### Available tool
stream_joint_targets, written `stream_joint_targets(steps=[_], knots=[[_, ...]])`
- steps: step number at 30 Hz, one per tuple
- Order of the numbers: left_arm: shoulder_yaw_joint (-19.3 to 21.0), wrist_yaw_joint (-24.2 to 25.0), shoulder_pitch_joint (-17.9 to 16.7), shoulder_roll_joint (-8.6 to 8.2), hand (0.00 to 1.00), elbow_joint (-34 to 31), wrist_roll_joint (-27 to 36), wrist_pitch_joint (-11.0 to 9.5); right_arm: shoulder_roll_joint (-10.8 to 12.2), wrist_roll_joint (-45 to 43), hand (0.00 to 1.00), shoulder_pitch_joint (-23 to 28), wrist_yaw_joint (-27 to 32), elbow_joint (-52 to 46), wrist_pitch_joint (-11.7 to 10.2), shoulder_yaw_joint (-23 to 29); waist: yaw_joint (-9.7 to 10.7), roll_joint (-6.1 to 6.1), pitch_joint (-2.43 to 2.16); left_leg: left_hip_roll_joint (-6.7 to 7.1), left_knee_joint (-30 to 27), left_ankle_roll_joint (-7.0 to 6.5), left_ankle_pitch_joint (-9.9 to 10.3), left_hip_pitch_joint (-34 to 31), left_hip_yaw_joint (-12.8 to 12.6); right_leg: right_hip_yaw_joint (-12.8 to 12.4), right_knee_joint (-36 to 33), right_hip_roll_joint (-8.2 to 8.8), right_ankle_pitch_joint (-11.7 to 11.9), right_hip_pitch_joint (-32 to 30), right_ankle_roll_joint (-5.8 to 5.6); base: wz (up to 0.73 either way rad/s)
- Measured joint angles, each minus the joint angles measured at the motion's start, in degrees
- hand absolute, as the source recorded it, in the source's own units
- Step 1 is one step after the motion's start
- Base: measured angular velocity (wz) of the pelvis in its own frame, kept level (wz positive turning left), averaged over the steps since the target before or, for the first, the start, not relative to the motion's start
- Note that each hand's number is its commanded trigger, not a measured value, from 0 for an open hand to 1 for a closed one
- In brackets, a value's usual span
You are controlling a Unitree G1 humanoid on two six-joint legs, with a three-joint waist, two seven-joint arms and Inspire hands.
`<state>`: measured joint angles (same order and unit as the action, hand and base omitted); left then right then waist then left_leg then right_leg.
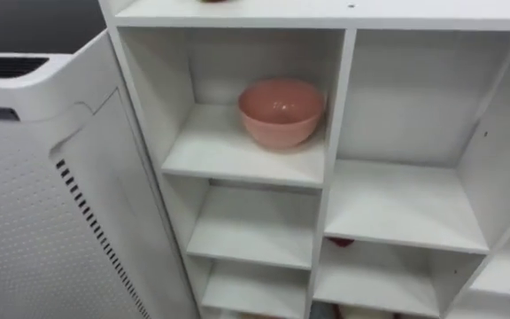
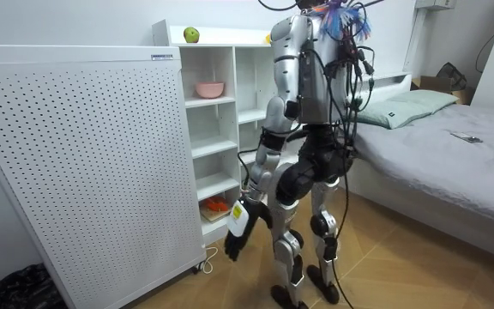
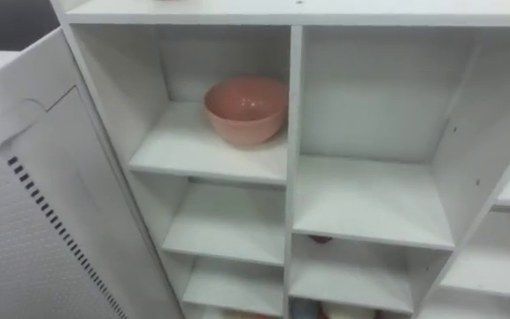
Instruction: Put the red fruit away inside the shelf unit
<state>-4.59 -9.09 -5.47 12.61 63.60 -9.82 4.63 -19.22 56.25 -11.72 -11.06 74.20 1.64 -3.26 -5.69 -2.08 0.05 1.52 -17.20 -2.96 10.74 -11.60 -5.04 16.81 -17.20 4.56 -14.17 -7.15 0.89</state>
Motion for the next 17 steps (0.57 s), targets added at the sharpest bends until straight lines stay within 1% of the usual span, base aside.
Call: stream_joint_targets(steps=[1, 2, 3, 4, 5, 7, 8, 9, 10, 11, 13, 15, 17], knots=[[0.07, -0.19, -0.25, -0.01, 0.0, -0.71, 0.1, -0.6, 0.85, -2.19, 0.0, 2.71, -0.55, -0.01, 0.59, -0.88, 0.13, -0.46, 0.02, 0.08, 0.99, 0.0, 0.0, 2.15, 0.09, 0.07, 1.77, -0.24, 0.36, 2.41, -0.3, 0.0], [0.27, -0.43, -0.53, -0.04, 0.0, -1.29, 0.18, -0.92, 1.29, -2.86, 0.0, 4.01, -0.66, -0.18, 0.94, -1.3, 0.21, -0.68, 0.0, 0.12, 1.49, 0.0, 0.0, 3.06, 0.07, 0.1, 2.49, -0.41, 0.48, 3.37, -0.38, -0.09], [1.51, -0.52, -1.0, -0.33, 0.0, -2.6, 0.17, -1.23, 2.17, -5.09, 0.0, 6.07, -0.99, -0.64, 1.0, -1.42, 0.66, -0.92, 0.04, 0.17, 2.06, 0.01, 0.01, 4.3, 0.04, 0.12, 3.42, -0.53, 0.72, 4.75, -0.57, -0.16], [2.46, -0.52, -1.06, -0.6, 0.0, -3.52, 0.16, -1.54, 2.92, -7.7, 0.0, 7.38, -1.42, -0.92, 1.0, -1.34, 0.93, -1.05, 0.13, 0.18, 2.69, 0.01, 0.01, 5.27, -0.32, 0.02, 3.83, -0.54, 0.84, 5.47, -0.6, -0.16], [2.93, -0.51, -1.07, -0.72, 0.0, -3.79, 0.16, -1.81, 3.34, -8.51, 0.0, 7.87, -1.62, -1.06, 1.0, -1.13, 1.16, -1.1, 0.16, 0.19, 3.13, 0.01, 0.01, 5.84, -0.44, -0.06, 4.02, -0.57, 0.85, 5.92, -0.61, -0.15], [4.77, -0.44, -1.27, -1.31, 0.0, -4.05, 0.18, -3.05, 4.5, -9.64, 0.0, 9.16, -2.56, -1.61, 1.0, -1.05, 2.22, -1.02, 0.27, 0.21, 5.22, 0.02, 0.01, 9.04, -1.22, -1.16, 4.89, -0.69, 0.96, 8.29, -0.71, -0.14], [5.13, -0.41, -1.4, -1.49, 0.0, -4.04, 0.26, -3.29, 4.62, -9.64, 0.0, 9.3, -2.92, -1.79, 0.98, -1.01, 2.31, -0.96, 0.28, 0.21, 5.63, 0.02, 0.02, 9.83, -1.33, -1.32, 5.04, -0.74, 0.98, 8.79, -0.74, -0.17], [5.67, -0.41, -1.44, -1.99, 0.0, -4.05, 0.32, -3.53, 4.73, -9.73, 0.0, 9.62, -3.63, -2.17, 0.84, -0.9, 2.57, -0.63, 0.46, 0.21, 5.89, 0.11, 0.11, 10.87, -1.43, -1.57, 5.79, -1.18, 1.22, 10.12, -0.98, -0.07], [5.69, -0.4, -1.45, -2.46, 0.0, -4.05, 0.82, -3.73, 4.84, -10.33, 0.0, 9.8, -4.1, -2.39, 0.82, -0.67, 3.03, -0.21, 0.49, 0.1, 5.98, 0.19, 0.6, 11.42, -1.26, -1.49, 6.41, -1.45, 1.46, 11.01, -1.12, 0.0], [5.7, -0.4, -1.44, -2.65, 0.0, -3.94, 0.98, -3.75, 5.1, -11.05, 0.0, 10.08, -4.08, -2.49, 0.76, -0.37, 3.38, -0.07, 0.44, 0.01, 6.07, 0.09, 0.88, 11.65, -1.15, -1.63, 6.6, -1.66, 1.54, 11.26, -1.15, 0.0], [6.82, -0.4, -1.72, -3.15, 0.0, -3.03, 1.34, -3.73, 7.01, -13.82, 0.0, 10.89, -4.08, -2.49, 0.88, 0.15, 3.72, -0.03, 0.49, 0.01, 6.78, 0.09, 1.01, 12.84, -1.2, -2.6, 6.71, -1.8, 1.64, 12.16, -1.22, -0.1], [7.67, -0.39, -1.87, -3.46, 0.0, -1.39, 1.33, -3.67, 8.17, -16.15, 0.0, 12.1, -4.02, -2.37, 0.93, 0.18, 3.9, -0.06, 0.45, 0.05, 7.04, 0.09, 1.03, 13.73, -1.27, -2.84, 6.82, -1.8, 1.64, 12.84, -1.23, -0.06], [9.6, -0.4, -2.02, -4.18, 0.0, 0.1, 1.34, -3.6, 8.71, -18.19, 0.0, 13.48, -4.03, -2.15, 0.94, 0.19, 3.91, -0.05, 0.38, 0.13, 7.04, 0.07, 1.01, 14.37, -1.45, -3.81, 7.12, -1.83, 1.68, 13.45, -1.28, -0.04]])
